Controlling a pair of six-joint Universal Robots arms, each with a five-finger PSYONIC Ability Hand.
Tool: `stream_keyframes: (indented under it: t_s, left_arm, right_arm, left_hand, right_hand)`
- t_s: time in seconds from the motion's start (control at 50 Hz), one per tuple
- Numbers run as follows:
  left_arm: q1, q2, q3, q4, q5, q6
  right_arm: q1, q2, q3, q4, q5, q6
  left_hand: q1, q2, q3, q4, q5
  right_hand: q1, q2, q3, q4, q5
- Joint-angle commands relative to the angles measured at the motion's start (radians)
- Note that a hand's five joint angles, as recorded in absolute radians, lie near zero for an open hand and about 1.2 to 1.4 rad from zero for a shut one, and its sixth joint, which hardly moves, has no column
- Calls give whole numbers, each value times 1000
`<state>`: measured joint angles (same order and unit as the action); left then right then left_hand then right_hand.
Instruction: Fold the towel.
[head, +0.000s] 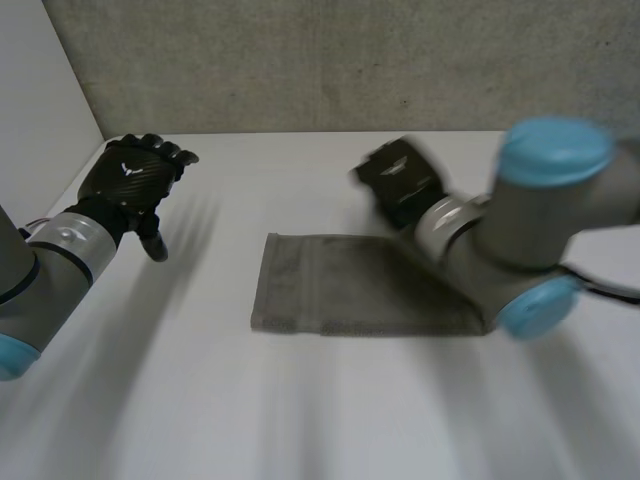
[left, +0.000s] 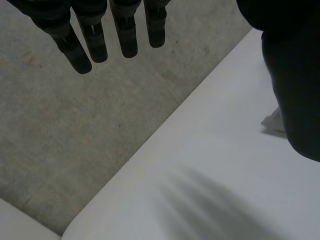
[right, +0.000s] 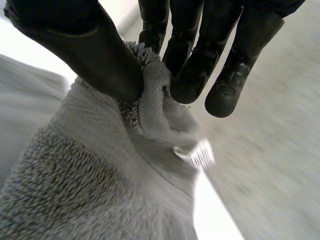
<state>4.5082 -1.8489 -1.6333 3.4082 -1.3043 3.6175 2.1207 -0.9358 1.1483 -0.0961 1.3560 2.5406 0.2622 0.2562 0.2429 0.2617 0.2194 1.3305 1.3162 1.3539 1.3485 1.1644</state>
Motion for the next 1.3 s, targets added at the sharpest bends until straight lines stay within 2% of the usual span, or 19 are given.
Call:
stream_keyframes:
  t_s: [0.02,0.12,0.14,0.16,0.18,0.2,0.32,0.46,0.66,0.82,0.86,0.88,0.9,0.92,1.02,1.1,1.14,1.24,1.3]
  left_arm:
    - [-47,-6,18,5,-4,-23]
    - [-63,-18,43,8,-4,-54]
    - [-69,-24,53,8,-6,-60]
    - [-69,-24,53,8,-6,-60]
    - [-81,-38,65,8,-9,-65]
    - [-98,-52,81,8,-16,-68]
    - [-139,-82,124,8,-53,-77]
    - [-237,-148,171,10,-72,-118]
    - [-356,-273,214,11,-101,-125]
    - [-363,-283,214,11,-135,-128]
    - [-362,-274,213,10,-138,-131]
    - [-362,-274,213,10,-138,-131]
    - [-359,-268,207,10,-138,-132]
    - [-354,-265,201,8,-138,-132]
    - [-350,-240,187,6,-139,-132]
    - [-336,-217,176,6,-139,-131]
    - [-325,-202,175,6,-139,-131]
    - [-275,-141,175,3,-139,-134]
    - [-261,-124,175,2,-139,-134]
  right_arm:
    - [134,110,33,-19,-83,-14]
    - [136,112,44,-21,-104,-10]
    - [134,106,54,-25,-115,-8]
    - [134,106,54,-25,-115,-8]
    - [128,97,65,-27,-132,0]
    - [124,78,77,-28,-152,0]
    - [105,-8,126,-22,-160,12]
    - [-62,-164,273,27,-104,160]
    - [-237,-222,490,70,-101,179]
    - [-278,-178,547,15,-92,175]
    - [-283,-134,536,-30,-51,162]
    - [-283,-133,536,-30,-51,162]
    - [-288,-124,528,-39,-11,141]
    - [-289,-118,516,-40,38,107]
    - [-286,-123,484,-40,123,-30]
    - [-262,-135,462,-47,137,-152]
    - [-219,-146,441,-50,137,-197]
    - [52,-130,302,-115,137,-278]
    - [99,-101,271,-134,126,-289]
  left_hand:
    - [-75,-69,-56,-75,-207]
    - [-72,-66,-53,-72,-204]
    - [-72,-66,-53,-72,-204]
    - [-72,-66,-53,-72,-204]
    - [-69,-63,-50,-69,-201]
    - [-69,-63,-50,-69,-201]
    - [-69,-63,-50,-69,-201]
    - [-66,-60,-47,-66,-198]
    - [-66,-60,-47,-66,-198]
    - [-69,-63,-50,-69,-201]
    - [-69,-63,-50,-69,-201]
    - [-69,-63,-50,-69,-201]
    - [-69,-63,-50,-69,-201]
    - [-69,-63,-50,-69,-201]
    - [-72,-66,-53,-72,-204]
    - [-75,-69,-56,-75,-207]
    - [-75,-69,-56,-75,-207]
    - [-75,-69,-56,-75,-207]
    - [-78,-72,-59,-78,-210]
  right_hand:
    - [66,80,42,48,57]
    - [-45,-30,-68,-63,-53]
    - [-472,-458,-495,-490,-480]
    - [-476,-462,-500,-494,-485]
    - [-970,-956,-994,-988,-979]
    - [-1156,-1142,-1179,-1174,-1164]
    - [-1156,-1142,-1179,-1174,-1164]
    - [-1156,-1142,-1179,-1174,-1164]
    - [-1156,-1142,-1179,-1174,-1164]
    - [-594,-580,-617,-612,-602]
    - [-203,-188,-226,-221,-211]
    - [-200,-186,-224,-218,-209]
    - [63,77,40,45,55]
    - [66,80,42,48,57]
    - [66,80,42,48,57]
    - [66,80,42,48,57]
    - [66,80,42,48,57]
    - [66,80,42,48,57]
    - [66,80,42,48,57]
